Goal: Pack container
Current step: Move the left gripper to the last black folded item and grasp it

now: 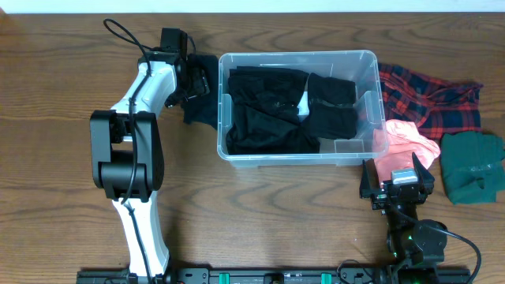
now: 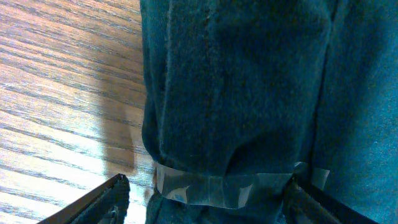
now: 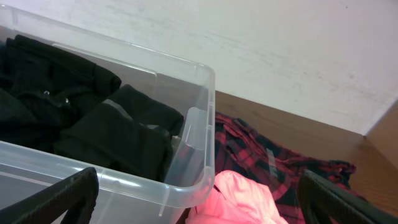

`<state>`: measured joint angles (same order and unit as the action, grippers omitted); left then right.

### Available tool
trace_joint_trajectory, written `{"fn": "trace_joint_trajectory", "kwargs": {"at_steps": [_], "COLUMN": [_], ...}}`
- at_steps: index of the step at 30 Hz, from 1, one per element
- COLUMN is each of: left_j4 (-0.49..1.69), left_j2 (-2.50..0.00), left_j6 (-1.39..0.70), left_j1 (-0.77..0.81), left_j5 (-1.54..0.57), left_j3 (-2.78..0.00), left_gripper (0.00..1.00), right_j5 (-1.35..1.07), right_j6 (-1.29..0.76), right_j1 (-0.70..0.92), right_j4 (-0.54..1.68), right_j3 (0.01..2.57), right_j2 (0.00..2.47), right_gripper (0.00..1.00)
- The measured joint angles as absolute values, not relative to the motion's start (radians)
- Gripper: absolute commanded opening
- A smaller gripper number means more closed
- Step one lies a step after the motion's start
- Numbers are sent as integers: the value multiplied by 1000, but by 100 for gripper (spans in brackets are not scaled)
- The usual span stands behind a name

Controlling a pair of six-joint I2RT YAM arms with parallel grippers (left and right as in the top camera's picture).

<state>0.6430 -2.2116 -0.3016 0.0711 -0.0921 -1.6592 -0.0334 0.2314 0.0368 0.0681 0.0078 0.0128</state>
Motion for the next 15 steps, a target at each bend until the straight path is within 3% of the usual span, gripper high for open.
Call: {"fn": "trace_joint_trajectory", "kwargs": {"at_steps": [15], "left_j4": [627], "left_j2": [-2212], "left_j6": [-294], "left_j1": [69], "left_j5": [-102], "left_j3": [-1644], "left_gripper": [77], "right_j5": [-33], "right_j6": [231], "right_j1": [37], "right_j4": [68], "right_j3": [8], "right_j2": [13], "right_gripper": [99]}}
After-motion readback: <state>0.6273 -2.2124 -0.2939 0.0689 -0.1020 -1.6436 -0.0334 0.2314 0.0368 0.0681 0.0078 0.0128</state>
